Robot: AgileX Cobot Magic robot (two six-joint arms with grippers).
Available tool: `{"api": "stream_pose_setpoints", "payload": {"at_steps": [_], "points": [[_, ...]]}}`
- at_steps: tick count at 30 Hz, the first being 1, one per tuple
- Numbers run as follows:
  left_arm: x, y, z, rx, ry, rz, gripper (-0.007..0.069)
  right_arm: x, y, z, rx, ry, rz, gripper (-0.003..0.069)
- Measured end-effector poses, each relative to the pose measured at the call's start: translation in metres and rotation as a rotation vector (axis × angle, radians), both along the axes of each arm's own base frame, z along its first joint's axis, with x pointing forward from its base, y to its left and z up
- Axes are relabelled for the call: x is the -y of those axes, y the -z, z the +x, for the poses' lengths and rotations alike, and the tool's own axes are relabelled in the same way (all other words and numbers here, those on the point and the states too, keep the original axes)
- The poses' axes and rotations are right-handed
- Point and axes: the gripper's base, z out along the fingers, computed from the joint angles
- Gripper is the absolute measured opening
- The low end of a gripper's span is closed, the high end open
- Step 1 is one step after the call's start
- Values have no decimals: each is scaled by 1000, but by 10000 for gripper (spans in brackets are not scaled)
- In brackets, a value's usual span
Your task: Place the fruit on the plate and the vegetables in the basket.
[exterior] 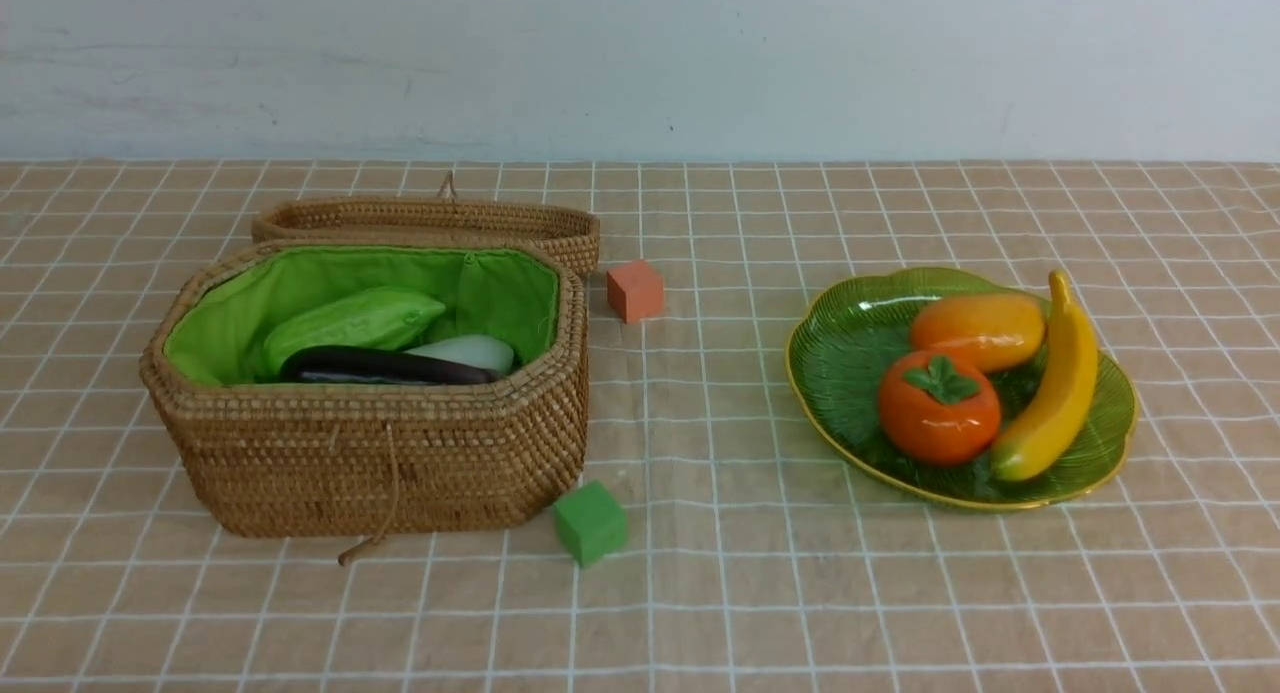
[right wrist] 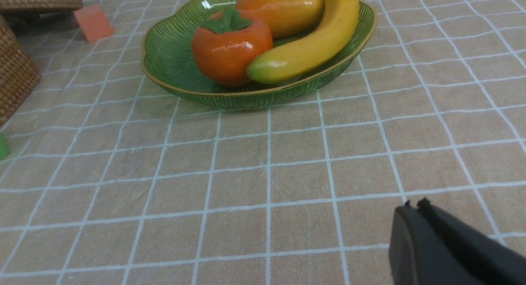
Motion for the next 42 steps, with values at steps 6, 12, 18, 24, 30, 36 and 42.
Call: {"api": "stream_pose_setpoints", "payload": {"at_steps": [6, 12, 18, 24, 30, 36, 42], "points": [[1, 7, -2, -68, 4, -6, -13, 0, 0, 0, 0, 0, -1, 6], [1, 7, -2, -69, 4, -7, -13, 0, 0, 0, 0, 0, -1, 6], [1, 7, -2, -69, 5, -8, -13, 0, 0, 0, 0, 0, -1, 8], [1, 7, -2, -69, 5, -8, -13, 0, 0, 0, 0, 0, -1, 15], [1, 7, -2, -69, 5, -8, -11, 0, 0, 0, 0, 0, -1, 15], [1, 7, -2, -69, 5, -8, -2, 0, 0, 0, 1, 0, -1, 22], [1, 7, -2, -69, 5, -8, 2, 0, 0, 0, 1, 0, -1, 29]]}}
